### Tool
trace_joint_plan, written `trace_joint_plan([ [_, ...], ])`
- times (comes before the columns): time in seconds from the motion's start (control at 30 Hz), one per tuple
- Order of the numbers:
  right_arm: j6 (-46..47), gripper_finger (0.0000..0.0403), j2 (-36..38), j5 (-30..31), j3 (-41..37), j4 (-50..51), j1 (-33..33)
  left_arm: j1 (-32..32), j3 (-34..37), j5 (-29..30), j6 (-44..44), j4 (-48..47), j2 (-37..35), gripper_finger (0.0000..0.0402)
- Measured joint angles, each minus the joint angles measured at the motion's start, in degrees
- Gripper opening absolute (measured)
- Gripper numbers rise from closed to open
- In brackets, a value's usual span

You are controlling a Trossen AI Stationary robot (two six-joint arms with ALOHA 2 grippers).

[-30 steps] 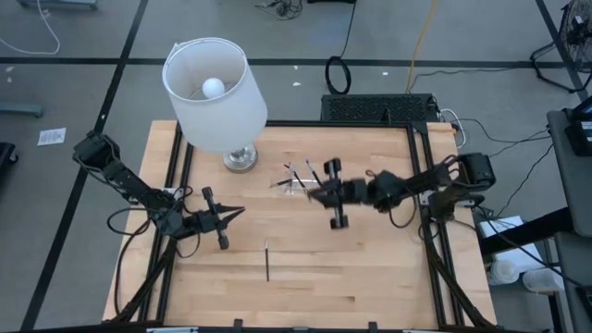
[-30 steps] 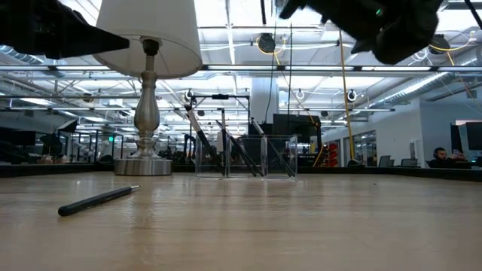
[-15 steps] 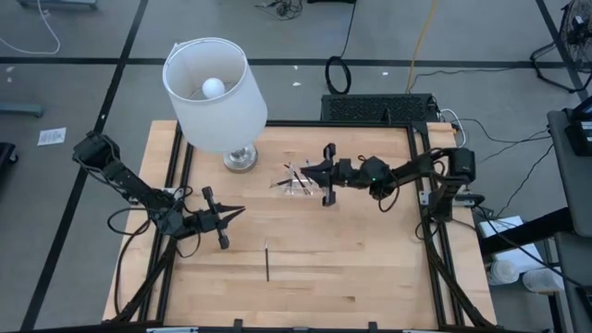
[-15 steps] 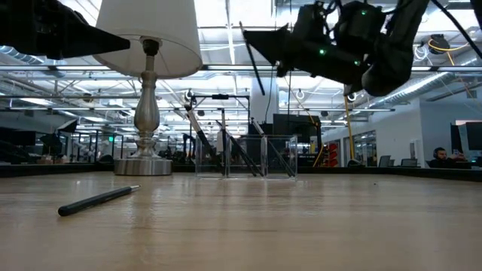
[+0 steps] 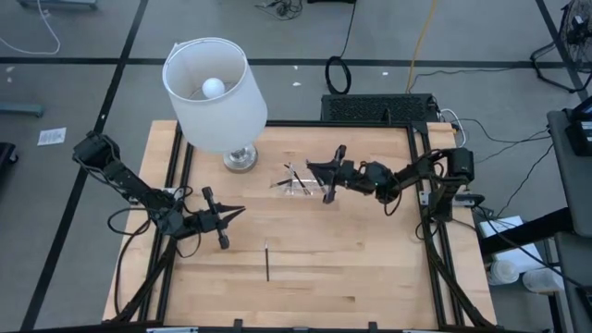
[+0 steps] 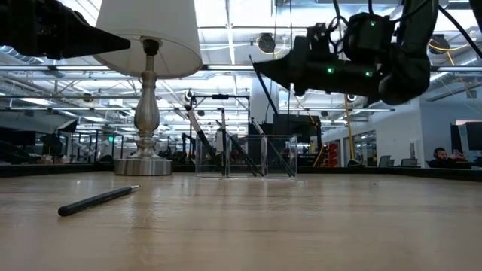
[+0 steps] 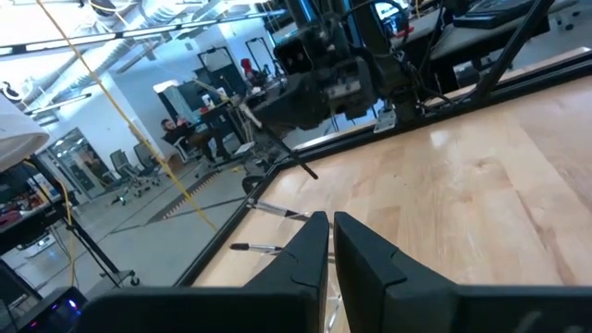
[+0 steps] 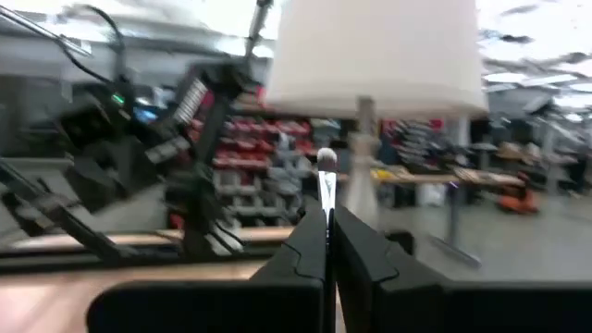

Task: Put items in baskets/containers
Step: Put the black eyeshadow brush into the transparent organizer

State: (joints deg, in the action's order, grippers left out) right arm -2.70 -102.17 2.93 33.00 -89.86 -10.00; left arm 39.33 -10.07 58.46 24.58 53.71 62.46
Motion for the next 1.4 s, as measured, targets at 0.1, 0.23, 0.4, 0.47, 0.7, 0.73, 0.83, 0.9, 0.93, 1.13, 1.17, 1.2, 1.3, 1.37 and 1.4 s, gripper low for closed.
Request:
trace_joint_plan([
  [0.1,-0.3,0.0000,0.0,3.3,-0.5,0.0,0.6,-0.2,0.0,0.0,-0.1,0.0,0.0,0.0031],
  [0.23,-2.7,0.0000,-1.6,9.5,-0.5,0.2,2.9,-0.7,0.0,-0.1,-0.3,0.1,0.0,0.0031],
  [0.4,-4.1,0.0000,-4.7,18.8,-0.4,0.0,4.6,-1.1,0.0,-0.1,-0.7,0.1,0.0,0.0031],
  [0.47,-3.8,0.0000,-6.1,21.1,-0.4,0.1,4.9,-1.1,0.0,-0.1,-0.7,0.1,0.0,0.0031],
  [0.7,-3.4,0.0000,-9.4,22.5,0.1,0.0,4.9,-1.1,0.0,-0.1,-0.5,0.1,0.0,0.0031],
  [0.73,-3.3,0.0000,-9.6,22.6,0.1,0.1,4.9,-1.1,0.0,-0.1,-0.5,0.1,0.0,0.0031],
  [0.83,-2.4,0.0000,-10.5,22.6,0.1,0.0,4.9,-1.1,0.0,-0.1,-0.3,0.1,0.0,0.0031],
  [0.9,-2.3,0.0000,-11.2,22.8,0.1,0.1,4.9,-1.1,0.0,-0.1,-0.3,0.1,0.0,0.0031],
  [0.93,-2.3,0.0000,-11.3,22.9,0.1,0.2,4.9,-1.1,0.0,-0.1,-0.4,0.1,0.0,0.0031],
  [1.13,-0.9,0.0000,-11.2,22.8,0.1,2.2,4.9,-1.1,0.0,-0.1,-0.7,0.1,0.0,0.0031],
  [1.17,-0.2,0.0000,-11.2,22.8,0.1,2.5,4.9,-1.1,0.0,-0.1,-0.7,0.1,0.0,0.0031],
  [1.2,0.6,0.0000,-11.1,22.8,0.1,3.1,4.8,-1.1,0.0,-0.1,-0.7,0.1,0.0,0.0031],
  [1.3,2.5,0.0000,-11.2,22.8,0.1,5.8,4.4,-1.1,0.0,-0.1,-0.8,0.1,0.0,0.0031],
  [1.37,3.4,0.0000,-11.2,22.8,0.1,6.5,4.3,-1.1,0.0,-0.1,-0.8,0.1,0.0,0.0031],
  [1.4,3.5,0.0000,-11.2,22.8,0.1,6.5,4.3,-1.1,0.0,-0.1,-0.8,0.1,0.0,0.0031],
])
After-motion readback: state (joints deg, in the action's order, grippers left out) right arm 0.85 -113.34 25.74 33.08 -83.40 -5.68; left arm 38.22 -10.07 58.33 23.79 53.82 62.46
